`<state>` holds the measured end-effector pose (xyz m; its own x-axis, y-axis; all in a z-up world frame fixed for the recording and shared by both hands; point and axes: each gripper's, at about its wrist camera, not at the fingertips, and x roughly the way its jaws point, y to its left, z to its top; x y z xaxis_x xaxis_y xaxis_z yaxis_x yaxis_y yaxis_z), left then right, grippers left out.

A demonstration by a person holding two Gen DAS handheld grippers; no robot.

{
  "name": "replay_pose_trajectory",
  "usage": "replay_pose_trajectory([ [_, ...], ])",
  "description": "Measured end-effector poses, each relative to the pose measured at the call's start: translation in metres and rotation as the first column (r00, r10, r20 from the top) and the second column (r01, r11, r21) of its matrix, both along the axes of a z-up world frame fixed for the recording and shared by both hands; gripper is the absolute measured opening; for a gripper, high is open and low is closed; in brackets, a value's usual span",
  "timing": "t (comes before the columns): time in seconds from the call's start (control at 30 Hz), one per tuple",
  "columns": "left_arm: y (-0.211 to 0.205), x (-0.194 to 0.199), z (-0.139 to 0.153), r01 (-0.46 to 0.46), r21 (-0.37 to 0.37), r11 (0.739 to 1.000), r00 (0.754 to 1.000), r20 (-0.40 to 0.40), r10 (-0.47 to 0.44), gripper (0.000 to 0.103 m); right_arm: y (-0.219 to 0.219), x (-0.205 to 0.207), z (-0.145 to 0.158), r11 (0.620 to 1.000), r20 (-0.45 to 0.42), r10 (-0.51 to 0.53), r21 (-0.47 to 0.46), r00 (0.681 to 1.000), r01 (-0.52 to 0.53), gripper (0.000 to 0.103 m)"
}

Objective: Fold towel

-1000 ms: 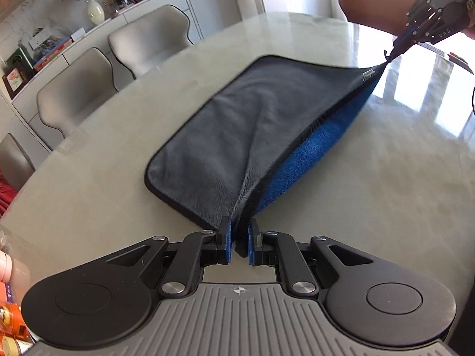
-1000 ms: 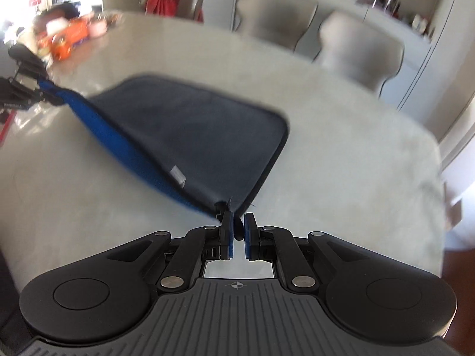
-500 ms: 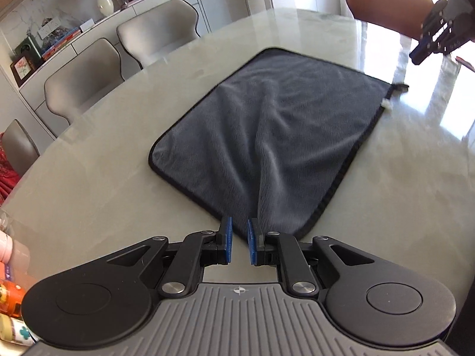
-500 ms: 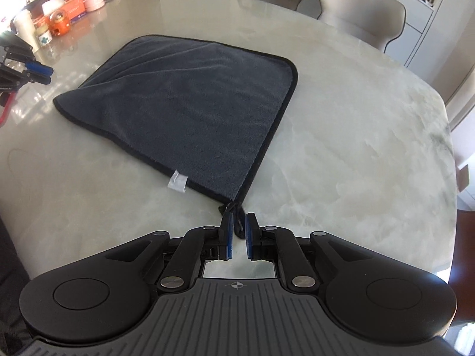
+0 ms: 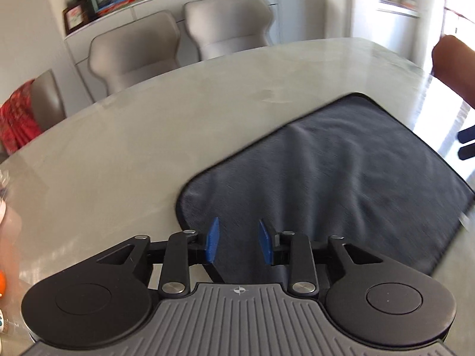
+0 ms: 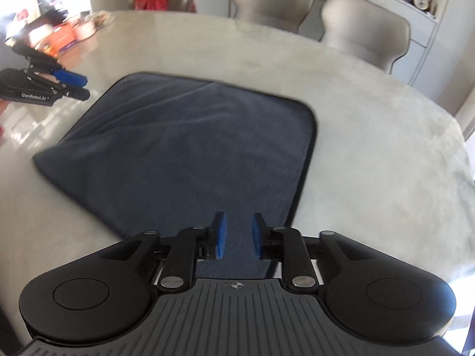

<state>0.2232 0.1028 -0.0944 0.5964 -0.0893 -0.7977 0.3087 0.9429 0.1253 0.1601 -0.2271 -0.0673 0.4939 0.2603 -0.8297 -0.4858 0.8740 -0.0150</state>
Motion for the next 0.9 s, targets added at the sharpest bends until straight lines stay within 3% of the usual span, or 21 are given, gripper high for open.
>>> replay_pose_trajectory([
  [0.2, 0.017, 0.050, -0.013, -0.170, -0.017, 0.985, 0.983, -0.071, 0.169, 0.049, -0.011, 0.064, -0.002, 1.000, -0.030, -0.001, 0.008, 1.000, 0.001, 0.033],
  [0.47, 0.026, 0.067, -0.027, -0.188, -0.029, 0.982, 0.978, -0.099, 0.184, 0.049, -0.012, 0.123, -0.021, 0.999, -0.043, 0.052, 0.008, 0.998, -0.052, 0.033],
  [0.63, 0.037, 0.075, -0.035, -0.197, -0.109, 0.974, 0.972, -0.154, 0.180, 0.049, -0.007, 0.136, -0.030, 0.998, -0.036, 0.053, 0.023, 0.998, -0.052, 0.033],
  [0.9, 0.041, 0.084, -0.046, -0.206, -0.113, 0.972, 0.968, -0.171, 0.185, 0.049, -0.005, 0.152, -0.039, 0.997, -0.024, 0.055, 0.050, 0.998, -0.054, 0.033],
])
